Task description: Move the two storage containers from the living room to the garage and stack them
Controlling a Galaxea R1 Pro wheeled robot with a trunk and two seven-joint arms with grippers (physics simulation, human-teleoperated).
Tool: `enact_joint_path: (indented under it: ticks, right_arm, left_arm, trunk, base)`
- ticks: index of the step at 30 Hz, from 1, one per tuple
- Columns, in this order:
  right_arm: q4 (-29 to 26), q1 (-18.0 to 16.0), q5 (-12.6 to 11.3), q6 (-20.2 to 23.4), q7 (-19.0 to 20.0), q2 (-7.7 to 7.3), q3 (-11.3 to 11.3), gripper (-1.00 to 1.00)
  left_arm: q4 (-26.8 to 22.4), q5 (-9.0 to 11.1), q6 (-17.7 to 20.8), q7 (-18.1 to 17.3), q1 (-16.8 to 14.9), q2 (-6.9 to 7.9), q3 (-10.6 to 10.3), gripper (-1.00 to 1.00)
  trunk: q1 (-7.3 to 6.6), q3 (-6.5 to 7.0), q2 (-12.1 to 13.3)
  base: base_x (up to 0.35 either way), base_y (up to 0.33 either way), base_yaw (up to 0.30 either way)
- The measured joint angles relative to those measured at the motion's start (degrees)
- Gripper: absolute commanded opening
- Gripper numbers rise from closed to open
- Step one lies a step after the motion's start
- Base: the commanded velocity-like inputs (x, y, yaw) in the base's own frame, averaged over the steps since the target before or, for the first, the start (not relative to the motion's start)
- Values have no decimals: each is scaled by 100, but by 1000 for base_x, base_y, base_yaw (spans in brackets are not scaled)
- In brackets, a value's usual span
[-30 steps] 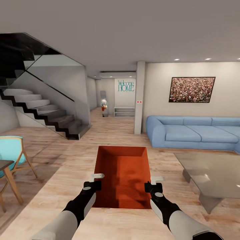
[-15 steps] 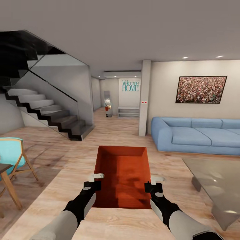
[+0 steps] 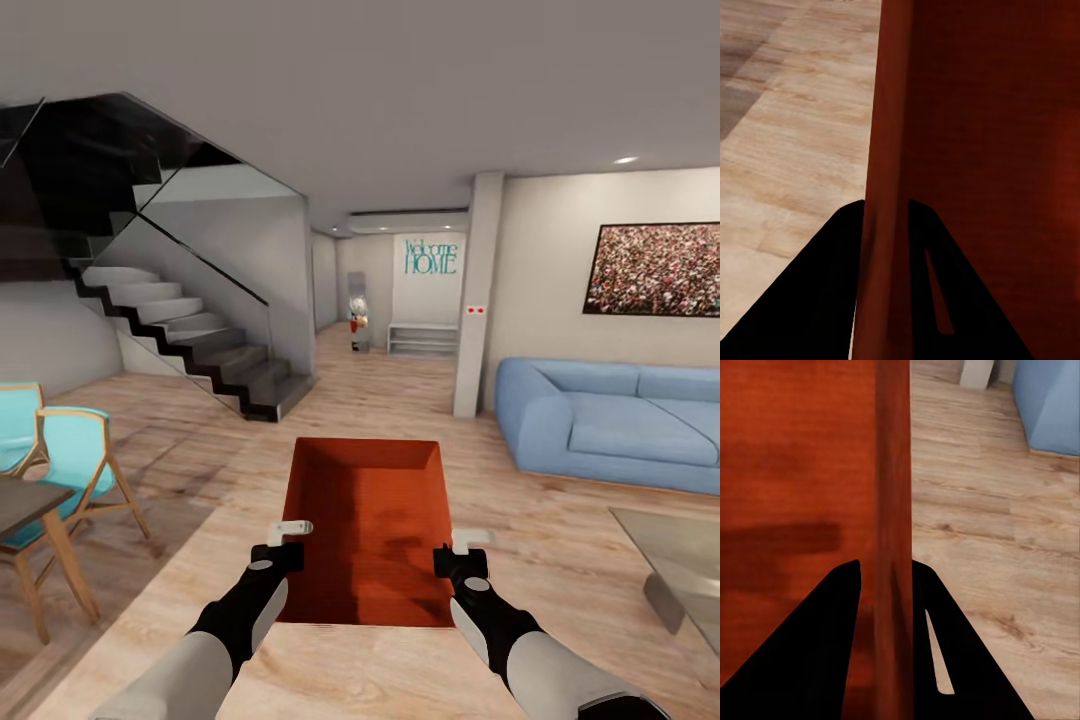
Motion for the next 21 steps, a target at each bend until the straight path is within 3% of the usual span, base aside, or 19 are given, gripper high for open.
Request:
enact_joint_path:
  ticks: [21]
  right_arm:
    - [5, 0, -4, -4, 3, 0, -4, -100]
  left_arm:
    - [-5, 1, 8, 5, 0, 0, -7, -100]
  trunk:
    - [0, 0, 0]
  base:
    - [323, 0, 3]
